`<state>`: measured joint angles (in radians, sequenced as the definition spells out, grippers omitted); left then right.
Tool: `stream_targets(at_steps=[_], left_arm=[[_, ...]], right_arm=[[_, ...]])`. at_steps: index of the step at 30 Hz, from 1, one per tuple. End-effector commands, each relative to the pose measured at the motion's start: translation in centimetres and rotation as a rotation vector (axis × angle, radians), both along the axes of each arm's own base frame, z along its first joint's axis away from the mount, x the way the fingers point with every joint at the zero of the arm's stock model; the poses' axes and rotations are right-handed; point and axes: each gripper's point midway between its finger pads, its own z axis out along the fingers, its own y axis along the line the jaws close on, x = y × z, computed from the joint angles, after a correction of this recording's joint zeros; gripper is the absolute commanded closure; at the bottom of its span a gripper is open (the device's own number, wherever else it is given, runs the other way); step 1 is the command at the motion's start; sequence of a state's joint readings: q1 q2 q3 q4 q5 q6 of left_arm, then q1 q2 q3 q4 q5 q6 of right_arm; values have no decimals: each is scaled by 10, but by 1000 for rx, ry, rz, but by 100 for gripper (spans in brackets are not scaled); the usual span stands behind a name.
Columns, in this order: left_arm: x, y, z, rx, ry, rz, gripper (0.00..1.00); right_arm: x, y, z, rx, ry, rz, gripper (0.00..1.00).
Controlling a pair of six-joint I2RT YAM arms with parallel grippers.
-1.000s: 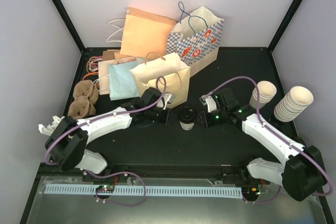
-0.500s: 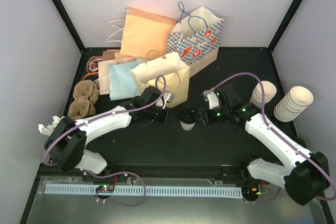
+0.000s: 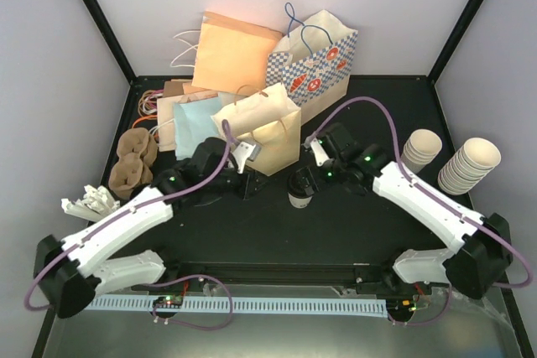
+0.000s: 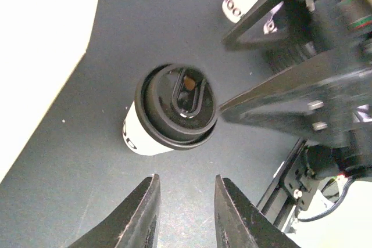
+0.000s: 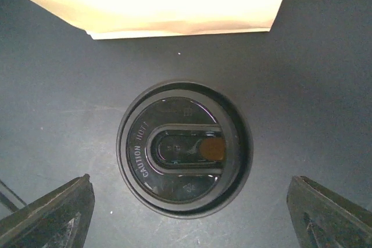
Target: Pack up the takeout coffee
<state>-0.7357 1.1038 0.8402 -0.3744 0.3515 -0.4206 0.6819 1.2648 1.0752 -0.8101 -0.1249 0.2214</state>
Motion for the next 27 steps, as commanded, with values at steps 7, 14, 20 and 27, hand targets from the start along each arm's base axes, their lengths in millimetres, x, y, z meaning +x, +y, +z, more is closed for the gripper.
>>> stream_targets(at_steps=[7, 14, 20, 27], left_arm=[[0, 65, 106, 41, -324, 190, 55], [8, 90, 128, 102, -416, 281, 48], [8, 97, 134, 109, -446, 304, 48], [8, 100, 133, 109, -451, 313, 48]], right_arm=[[9, 14, -8, -164, -41, 17, 9], [12, 23, -21, -240, -42, 17, 11], [12, 23, -28, -284, -41, 15, 11], [9, 28, -33, -296, -33, 34, 15]])
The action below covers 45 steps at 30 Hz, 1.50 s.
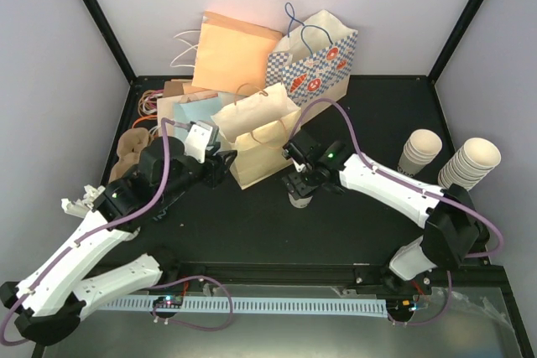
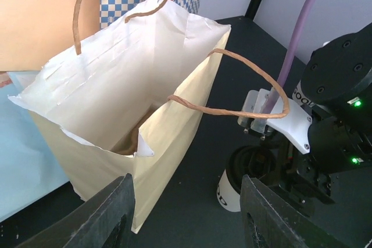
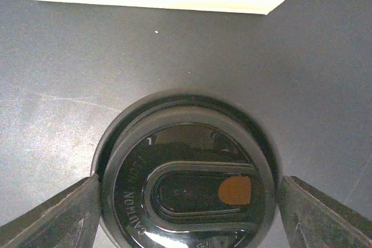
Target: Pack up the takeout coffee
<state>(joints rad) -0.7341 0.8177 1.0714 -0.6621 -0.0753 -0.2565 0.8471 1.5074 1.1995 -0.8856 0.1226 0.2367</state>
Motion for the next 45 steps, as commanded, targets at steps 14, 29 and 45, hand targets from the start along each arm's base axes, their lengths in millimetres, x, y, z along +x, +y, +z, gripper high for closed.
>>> stream_targets(at_steps=[14, 29, 45], left_arm=[[1, 7, 3, 20, -23, 23, 48], [1, 7, 3, 14, -28, 19, 48], [2, 9, 1, 19, -32, 27, 48]], right_arm=[[10, 1, 15, -46, -81, -21, 24], [96, -72, 25, 18, -143, -282, 26], [110, -77, 14, -1, -122, -296, 6]])
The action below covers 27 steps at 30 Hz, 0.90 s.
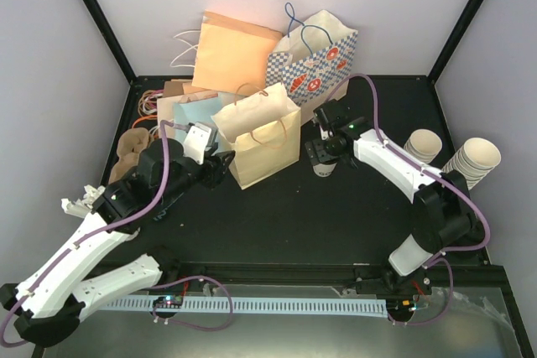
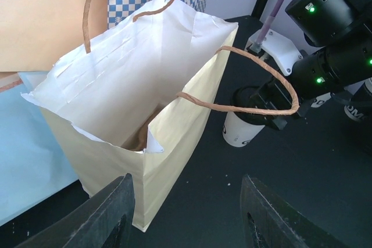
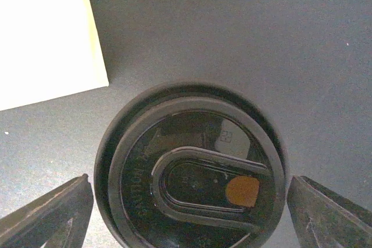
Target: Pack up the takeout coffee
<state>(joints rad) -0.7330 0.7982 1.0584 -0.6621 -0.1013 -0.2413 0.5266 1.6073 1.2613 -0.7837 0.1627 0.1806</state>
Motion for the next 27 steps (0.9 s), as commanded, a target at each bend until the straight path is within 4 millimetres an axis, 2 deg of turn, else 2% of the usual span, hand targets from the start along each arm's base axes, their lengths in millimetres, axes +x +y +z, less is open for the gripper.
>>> stream_targets(at_steps=[1, 7, 10, 12, 17, 22, 25, 27], left_arm=[[1, 2, 2, 4, -14, 5, 47], [-2, -12, -4, -1, -14, -73, 47], [-3, -19, -10, -26, -26, -109, 47], [-2, -20, -19, -37, -32, -106, 46], [3, -17, -41, -100, 19, -38, 40], [-1, -31, -67, -204, 105, -66, 34], [5, -21, -77, -183, 130, 7, 20], [8, -15, -75, -148, 140, 41, 9]], right_arm=[[8, -3, 23, 3, -55, -15, 5], [-3, -9, 76, 68, -173, -15, 2], [-13, -15, 89, 115, -232, -28, 2], [-23, -15, 89, 164, -264, -22, 2], [-44, -22, 74, 246, -293, -57, 2], [-56, -23, 57, 311, -274, -92, 2], [-57, -38, 48, 270, -270, -179, 1], [-56, -52, 44, 219, -258, -264, 0]])
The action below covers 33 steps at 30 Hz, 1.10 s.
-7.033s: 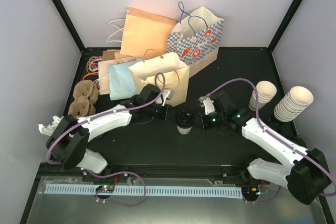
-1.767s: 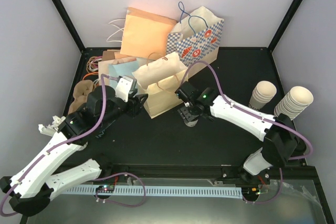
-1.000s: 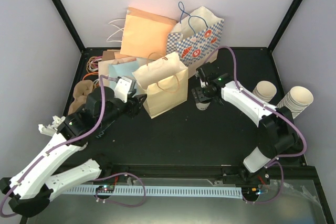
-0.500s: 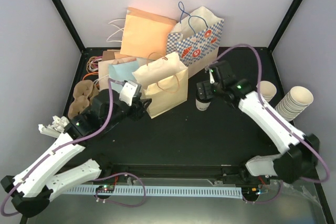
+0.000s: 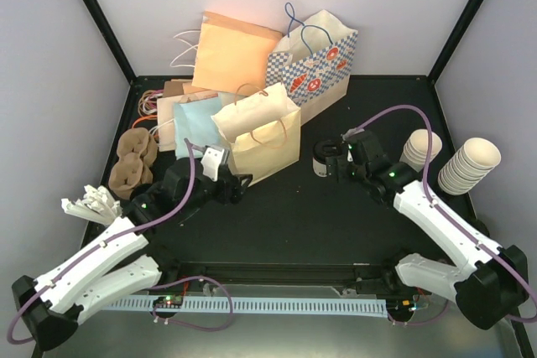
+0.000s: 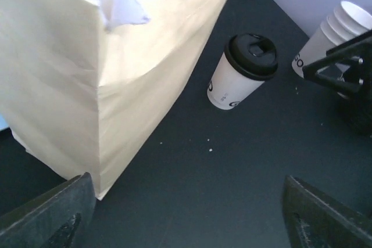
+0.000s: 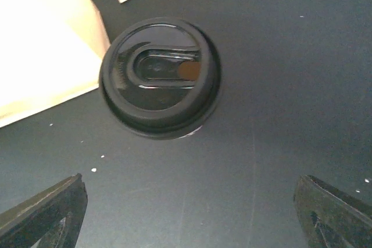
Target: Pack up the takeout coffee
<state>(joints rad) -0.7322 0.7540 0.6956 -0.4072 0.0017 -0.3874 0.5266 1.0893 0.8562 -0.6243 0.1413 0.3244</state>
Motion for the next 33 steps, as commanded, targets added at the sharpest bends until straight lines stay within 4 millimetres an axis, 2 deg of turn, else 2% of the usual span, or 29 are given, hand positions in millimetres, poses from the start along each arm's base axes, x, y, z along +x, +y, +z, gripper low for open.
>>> stream_targets(at_steps=[1, 6, 11, 14, 18, 22, 24, 26, 30, 31, 33], left_arm=[[13, 11, 20, -25, 2, 109, 3], [20, 27, 20, 39, 14, 194, 1], [20, 27, 25, 33, -5, 180, 1], [19, 28, 28, 34, -21, 176, 1], [21, 36, 29, 61, -37, 200, 1], [26, 65, 27, 154, -7, 318, 1], [24, 83, 29, 224, -6, 370, 8], [18, 99, 26, 287, 1, 409, 21], [4, 129, 11, 316, 59, 515, 55], [3, 134, 5, 300, 79, 537, 58], [3, 143, -5, 263, 128, 582, 59]], right_arm=[[10, -23, 9, -24, -20, -187, 0], [15, -30, 6, -94, 4, -213, 0], [19, -32, 4, -125, 16, -221, 0], [22, -42, 14, -155, -7, -267, 0], [27, -41, 34, -155, -38, -250, 1], [29, -36, 46, -131, -64, -219, 1], [30, -33, 47, -121, -68, -207, 1], [31, -31, 47, -116, -66, -202, 1], [31, -29, 45, -109, -66, -191, 1], [32, -27, 45, -104, -69, -186, 1], [34, -24, 45, -95, -71, -174, 1]])
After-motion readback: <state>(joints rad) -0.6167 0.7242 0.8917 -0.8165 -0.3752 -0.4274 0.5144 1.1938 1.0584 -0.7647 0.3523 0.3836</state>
